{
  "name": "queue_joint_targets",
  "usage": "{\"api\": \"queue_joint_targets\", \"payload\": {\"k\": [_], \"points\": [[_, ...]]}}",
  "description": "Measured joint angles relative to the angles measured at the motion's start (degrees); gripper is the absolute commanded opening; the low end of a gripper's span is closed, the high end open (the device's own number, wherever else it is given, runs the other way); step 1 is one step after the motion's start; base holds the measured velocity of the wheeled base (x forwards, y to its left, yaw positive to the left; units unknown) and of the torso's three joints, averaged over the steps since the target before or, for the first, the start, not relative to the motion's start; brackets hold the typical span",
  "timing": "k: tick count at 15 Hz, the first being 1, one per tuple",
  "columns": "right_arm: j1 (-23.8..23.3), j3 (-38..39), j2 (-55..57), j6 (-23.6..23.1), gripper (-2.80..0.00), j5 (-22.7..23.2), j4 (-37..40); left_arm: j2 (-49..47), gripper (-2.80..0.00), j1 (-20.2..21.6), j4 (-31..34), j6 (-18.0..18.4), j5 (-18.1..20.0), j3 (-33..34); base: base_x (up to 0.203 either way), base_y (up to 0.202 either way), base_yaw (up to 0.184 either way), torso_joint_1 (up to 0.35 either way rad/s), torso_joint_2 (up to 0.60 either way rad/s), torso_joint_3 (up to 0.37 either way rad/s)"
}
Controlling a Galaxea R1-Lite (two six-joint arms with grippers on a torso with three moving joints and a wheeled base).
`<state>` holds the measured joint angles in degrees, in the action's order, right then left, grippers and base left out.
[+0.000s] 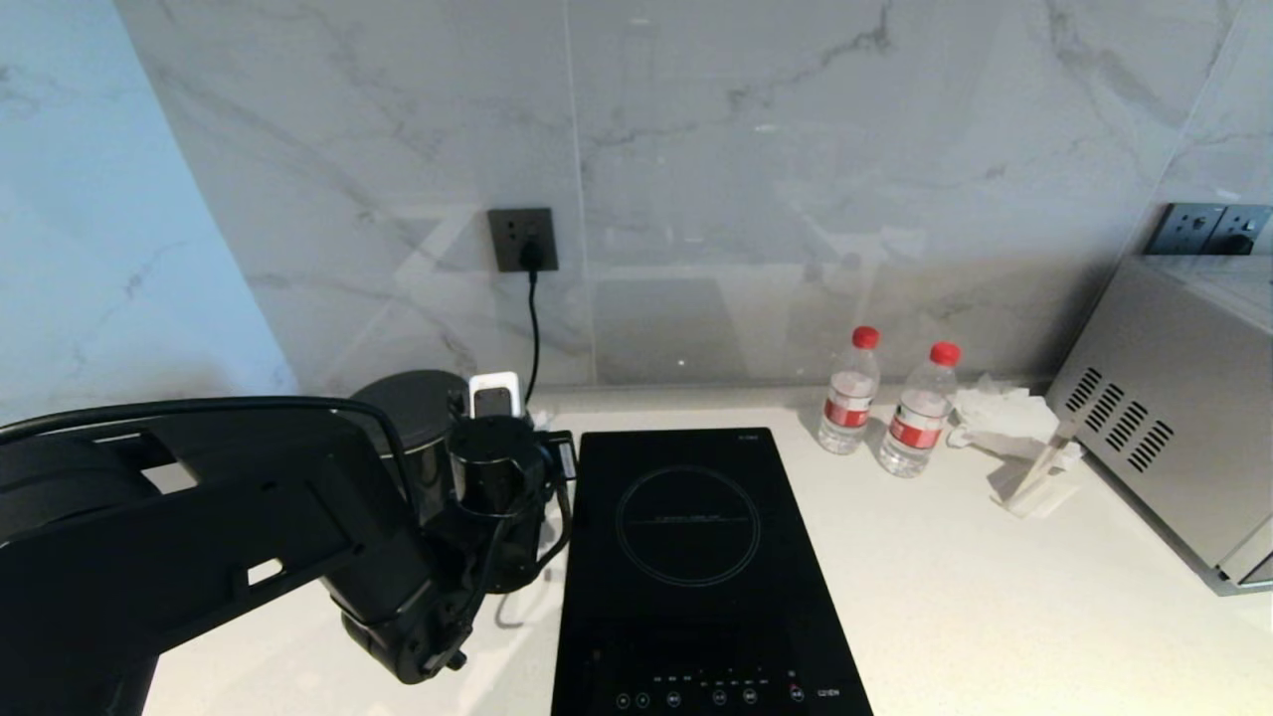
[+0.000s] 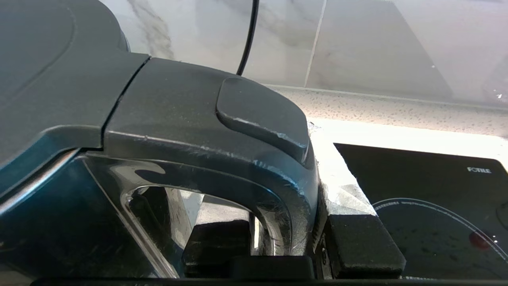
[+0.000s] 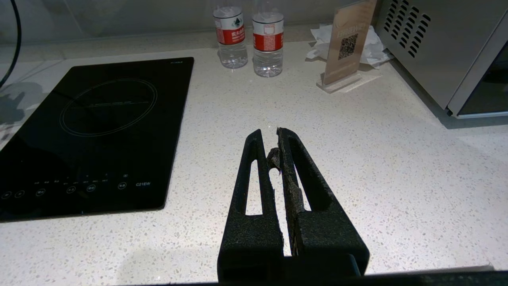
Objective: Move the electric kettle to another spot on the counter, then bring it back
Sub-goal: Pick up the kettle
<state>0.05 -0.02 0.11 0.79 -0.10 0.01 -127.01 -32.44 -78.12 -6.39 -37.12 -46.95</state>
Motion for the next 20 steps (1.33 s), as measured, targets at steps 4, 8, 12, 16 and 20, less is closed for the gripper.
{"api": "queue_joint_targets", "payload": {"k": [4, 8, 12, 16, 20], "points": [[0.00, 0.02, 0.00, -0.02, -2.80, 0.02, -0.01, 0.90, -2.80, 0.51, 1.62, 0.25, -0.04, -1.70, 0.000, 0.000, 0.000, 0.000, 0.00, 0.000], [0.00, 0.02, 0.00, -0.01, -2.80, 0.00, -0.01, 3.32, -2.80, 1.07, 5.16, 1.38, -0.02, -4.03, 0.000, 0.000, 0.000, 0.000, 0.00, 0.000], [0.02, 0.01, 0.00, 0.00, -2.80, 0.00, 0.00, 5.35, -2.80, 1.49, 5.22, 3.84, 0.09, -4.30, 0.000, 0.000, 0.000, 0.000, 0.00, 0.000], [0.02, 0.00, 0.00, 0.00, -2.80, 0.02, -0.01, 9.61, -2.80, 1.87, 5.39, 4.72, 4.32, 1.90, 0.000, 0.000, 0.000, 0.000, 0.00, 0.000], [0.02, 0.02, -0.01, -0.02, -2.80, 0.02, -0.01, 12.60, -2.80, 4.52, 5.42, 4.74, 4.74, 3.35, 0.000, 0.000, 0.000, 0.000, 0.00, 0.000]]}}
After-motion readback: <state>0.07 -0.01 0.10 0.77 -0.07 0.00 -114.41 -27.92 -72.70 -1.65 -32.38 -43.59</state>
